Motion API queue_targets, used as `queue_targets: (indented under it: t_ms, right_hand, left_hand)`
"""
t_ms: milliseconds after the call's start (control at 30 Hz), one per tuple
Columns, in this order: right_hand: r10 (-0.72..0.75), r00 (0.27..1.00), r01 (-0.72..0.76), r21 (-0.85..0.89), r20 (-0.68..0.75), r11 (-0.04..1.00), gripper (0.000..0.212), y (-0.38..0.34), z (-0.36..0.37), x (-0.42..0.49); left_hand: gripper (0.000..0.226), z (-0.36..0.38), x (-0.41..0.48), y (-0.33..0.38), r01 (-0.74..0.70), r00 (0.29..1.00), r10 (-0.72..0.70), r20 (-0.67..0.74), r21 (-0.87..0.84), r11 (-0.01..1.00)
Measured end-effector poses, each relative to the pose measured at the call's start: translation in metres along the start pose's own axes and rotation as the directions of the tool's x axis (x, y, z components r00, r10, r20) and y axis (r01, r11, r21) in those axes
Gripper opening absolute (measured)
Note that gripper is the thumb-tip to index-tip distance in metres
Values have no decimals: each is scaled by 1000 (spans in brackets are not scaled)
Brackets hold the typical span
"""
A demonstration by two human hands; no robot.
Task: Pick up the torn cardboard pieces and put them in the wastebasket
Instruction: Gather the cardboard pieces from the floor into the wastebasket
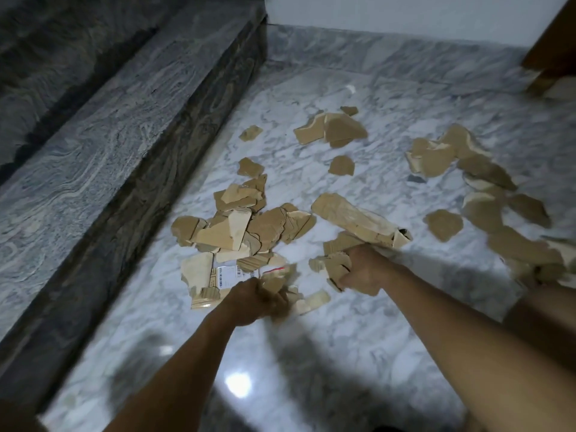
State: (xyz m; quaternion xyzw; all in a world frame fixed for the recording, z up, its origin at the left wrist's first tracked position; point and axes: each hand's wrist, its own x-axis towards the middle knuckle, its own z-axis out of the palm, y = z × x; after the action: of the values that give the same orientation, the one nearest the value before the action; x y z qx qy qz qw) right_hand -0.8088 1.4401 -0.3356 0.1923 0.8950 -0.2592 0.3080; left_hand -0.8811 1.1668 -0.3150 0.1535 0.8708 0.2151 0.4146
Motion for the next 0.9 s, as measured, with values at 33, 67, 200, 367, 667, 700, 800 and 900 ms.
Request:
queue_targets:
  t_ms: [33,67,200,367,667,700,800,900]
  right_hand:
    - [19,998,-20,17,62,1000,67,2,-7,2]
    - [29,991,-29,0,130,1000,72,4,-16,3]
    - [66,973,-57,-50,219,997,83,1,-49,3]
    - [79,996,-80,26,49,996,82,-12,-38,8]
    - [215,948,-199,93,-236,976,88,-21,14,5]
    - [231,945,-214,96,-232,972,92,-21,14,5]
    - [270,933,-261,67,-240,963,97,-22,14,5]
    - [265,933,-259,57,-245,964,94,-23,14,6]
  left_hand:
    - [42,3,-2,0,-6,1000,7,-23,39,999]
    - [60,5,-2,-1,8,999,-5,-36,80,997]
    - [101,11,0,4,92,996,-91,-13,252,963]
    - [95,24,6,11,33,994,21,-111,463,886]
    - [77,42,8,-3,-67,983,146,-109,529,846]
    - [78,41,8,-9,-88,982,163,-96,529,844]
    - [83,44,3,-19,-159,964,244,-104,509,846]
    - [90,44,-1,-21,-180,948,268,-169,408,895]
